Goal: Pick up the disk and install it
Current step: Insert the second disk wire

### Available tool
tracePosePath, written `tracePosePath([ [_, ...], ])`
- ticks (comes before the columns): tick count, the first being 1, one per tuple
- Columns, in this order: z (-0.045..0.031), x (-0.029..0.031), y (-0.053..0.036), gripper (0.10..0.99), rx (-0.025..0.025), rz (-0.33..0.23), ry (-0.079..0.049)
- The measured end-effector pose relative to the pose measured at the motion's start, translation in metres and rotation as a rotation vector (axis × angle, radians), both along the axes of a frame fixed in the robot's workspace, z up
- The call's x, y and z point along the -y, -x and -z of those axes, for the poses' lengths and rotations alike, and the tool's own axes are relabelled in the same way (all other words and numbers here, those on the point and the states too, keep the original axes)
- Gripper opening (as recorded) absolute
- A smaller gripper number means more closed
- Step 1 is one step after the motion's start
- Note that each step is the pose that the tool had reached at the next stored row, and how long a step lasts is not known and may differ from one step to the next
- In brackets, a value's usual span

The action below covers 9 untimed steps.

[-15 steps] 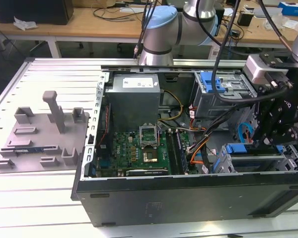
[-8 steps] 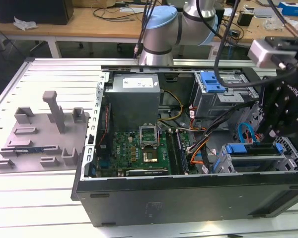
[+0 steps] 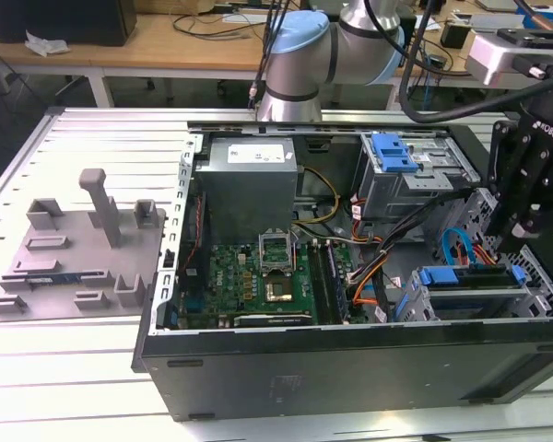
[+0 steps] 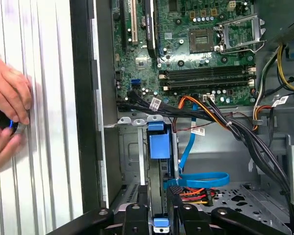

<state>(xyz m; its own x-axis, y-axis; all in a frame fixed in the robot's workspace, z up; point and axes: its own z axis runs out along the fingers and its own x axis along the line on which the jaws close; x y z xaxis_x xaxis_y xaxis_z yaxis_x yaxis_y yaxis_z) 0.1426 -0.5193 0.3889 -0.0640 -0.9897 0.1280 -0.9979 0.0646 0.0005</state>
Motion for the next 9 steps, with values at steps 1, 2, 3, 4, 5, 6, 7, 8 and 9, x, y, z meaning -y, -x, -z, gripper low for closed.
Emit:
tracePosePath([
  [1,0.0000,-0.0001,0.0000,0.298,0.0000,0.000,0.000],
  [2,0.0000,-0.0001,0.0000,0.286,0.0000,0.000,0.000],
  [3,0.0000,-0.0001,0.0000,0.212,0.0000,0.000,0.000],
  [4,0.0001,-0.0001,0.0000,0.212,0.0000,0.000,0.000],
  [5,0.0000,-0.0001,0.0000,0.212,0.0000,0.000,0.000],
  [6,0.0000,-0.0001,0.0000,0.212,0.0000,0.000,0.000],
  [7,0.0001,-0.0001,0.0000,0.196,0.0000,0.000,0.000],
  [8,0.0000,-0.0002,0.0000,0.129,0.0001,0.000,0.000],
  [9,0.0000,-0.0002,0.0000,0.106,0.0000,0.000,0.000],
])
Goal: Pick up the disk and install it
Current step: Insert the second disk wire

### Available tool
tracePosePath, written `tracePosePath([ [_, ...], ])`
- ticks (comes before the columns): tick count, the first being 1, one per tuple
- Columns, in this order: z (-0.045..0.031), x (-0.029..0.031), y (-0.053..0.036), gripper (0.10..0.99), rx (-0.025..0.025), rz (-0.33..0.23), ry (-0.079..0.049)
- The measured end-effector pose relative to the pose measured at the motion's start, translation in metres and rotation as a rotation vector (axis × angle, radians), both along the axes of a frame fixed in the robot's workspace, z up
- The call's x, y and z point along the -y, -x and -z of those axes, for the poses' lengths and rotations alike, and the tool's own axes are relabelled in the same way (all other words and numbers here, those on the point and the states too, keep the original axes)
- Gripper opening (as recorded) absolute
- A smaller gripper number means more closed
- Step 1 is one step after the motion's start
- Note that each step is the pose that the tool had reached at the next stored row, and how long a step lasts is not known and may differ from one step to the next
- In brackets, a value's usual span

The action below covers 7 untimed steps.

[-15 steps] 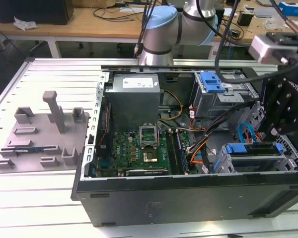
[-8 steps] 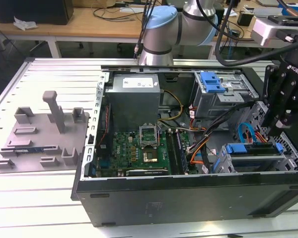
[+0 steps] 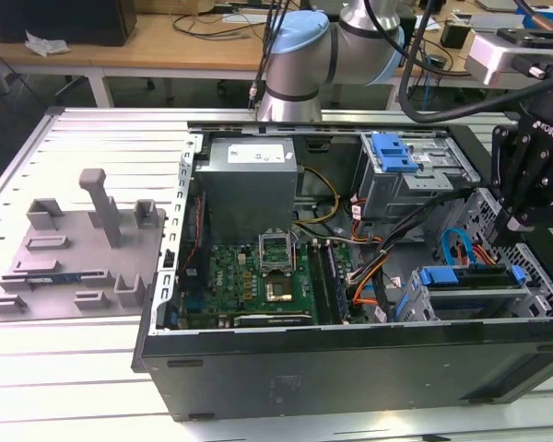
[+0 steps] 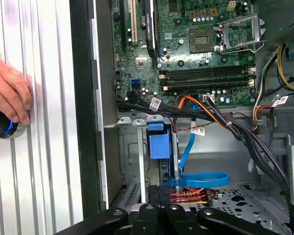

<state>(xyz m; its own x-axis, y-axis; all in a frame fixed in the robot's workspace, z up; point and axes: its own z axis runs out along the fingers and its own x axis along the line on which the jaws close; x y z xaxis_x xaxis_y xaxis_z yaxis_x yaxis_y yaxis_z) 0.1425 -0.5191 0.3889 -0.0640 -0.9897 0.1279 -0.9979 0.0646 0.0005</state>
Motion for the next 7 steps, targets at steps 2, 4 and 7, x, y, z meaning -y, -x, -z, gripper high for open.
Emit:
tracePosePath([
  [2,0.0000,0.0000,0.0000,0.106,0.0000,0.000,0.000],
  [4,0.0000,-0.0001,0.0000,0.106,0.0000,0.000,0.000],
  [7,0.0000,-0.0001,0.0000,0.106,0.0000,0.000,0.000],
])
